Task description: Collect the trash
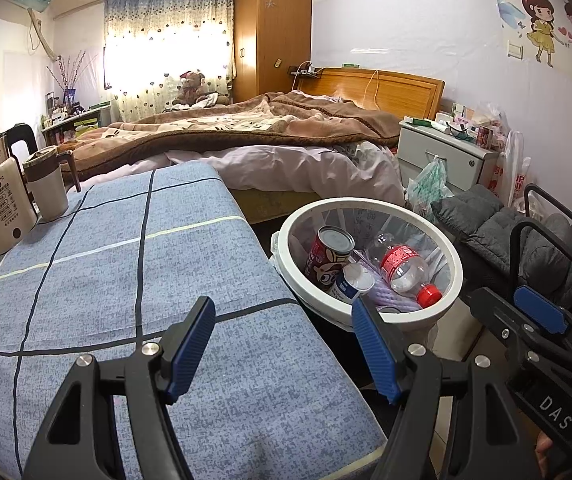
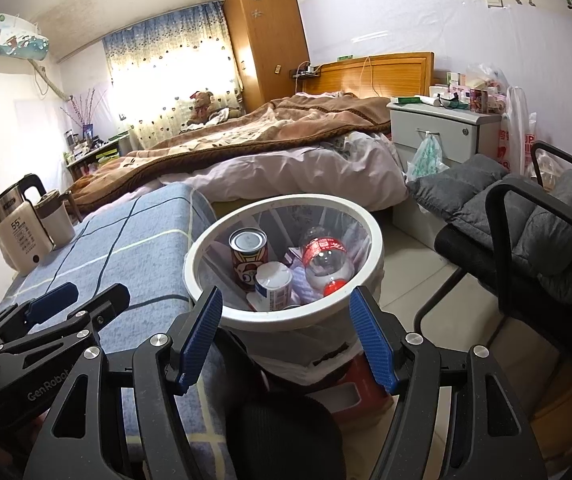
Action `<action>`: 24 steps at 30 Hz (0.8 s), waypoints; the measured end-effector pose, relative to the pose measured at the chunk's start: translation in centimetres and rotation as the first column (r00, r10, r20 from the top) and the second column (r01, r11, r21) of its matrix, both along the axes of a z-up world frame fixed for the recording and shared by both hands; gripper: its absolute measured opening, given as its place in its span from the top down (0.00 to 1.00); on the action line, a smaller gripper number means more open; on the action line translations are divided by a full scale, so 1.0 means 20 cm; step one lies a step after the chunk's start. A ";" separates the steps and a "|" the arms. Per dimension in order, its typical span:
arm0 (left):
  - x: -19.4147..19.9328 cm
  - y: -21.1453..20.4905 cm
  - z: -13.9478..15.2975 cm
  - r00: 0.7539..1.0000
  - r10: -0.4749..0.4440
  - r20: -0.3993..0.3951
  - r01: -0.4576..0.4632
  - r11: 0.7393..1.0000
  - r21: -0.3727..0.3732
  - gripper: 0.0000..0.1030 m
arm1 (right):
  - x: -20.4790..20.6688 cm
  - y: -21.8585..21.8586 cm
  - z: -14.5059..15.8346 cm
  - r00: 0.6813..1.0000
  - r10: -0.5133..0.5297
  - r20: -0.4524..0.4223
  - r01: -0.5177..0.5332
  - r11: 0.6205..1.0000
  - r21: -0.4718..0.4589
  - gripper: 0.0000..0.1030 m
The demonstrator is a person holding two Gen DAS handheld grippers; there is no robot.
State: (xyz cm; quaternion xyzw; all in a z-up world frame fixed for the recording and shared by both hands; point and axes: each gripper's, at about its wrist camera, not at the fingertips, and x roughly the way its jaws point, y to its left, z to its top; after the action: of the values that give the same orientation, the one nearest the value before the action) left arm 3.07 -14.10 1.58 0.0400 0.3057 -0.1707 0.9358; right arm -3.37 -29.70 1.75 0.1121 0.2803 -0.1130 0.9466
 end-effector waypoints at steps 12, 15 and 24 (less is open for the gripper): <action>0.00 0.00 0.00 1.000 0.004 -0.002 -0.004 1.000 0.000 0.29 | 0.01 0.01 0.00 1.000 0.000 -0.001 0.000 1.000 0.003 0.35; -0.01 0.01 0.00 1.000 0.004 -0.002 -0.004 1.000 0.000 0.29 | 0.01 0.01 0.00 1.000 0.002 -0.001 -0.002 1.000 0.005 0.35; 0.00 0.01 0.00 1.000 0.005 -0.002 -0.005 1.000 0.000 0.29 | 0.01 0.02 -0.01 1.000 0.004 -0.004 -0.004 1.000 0.004 0.35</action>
State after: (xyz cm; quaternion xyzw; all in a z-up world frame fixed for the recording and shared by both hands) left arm 3.01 -13.99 1.62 0.0392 0.3066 -0.1684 0.9360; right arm -3.25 -29.34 1.62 0.1133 0.2826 -0.1108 0.9461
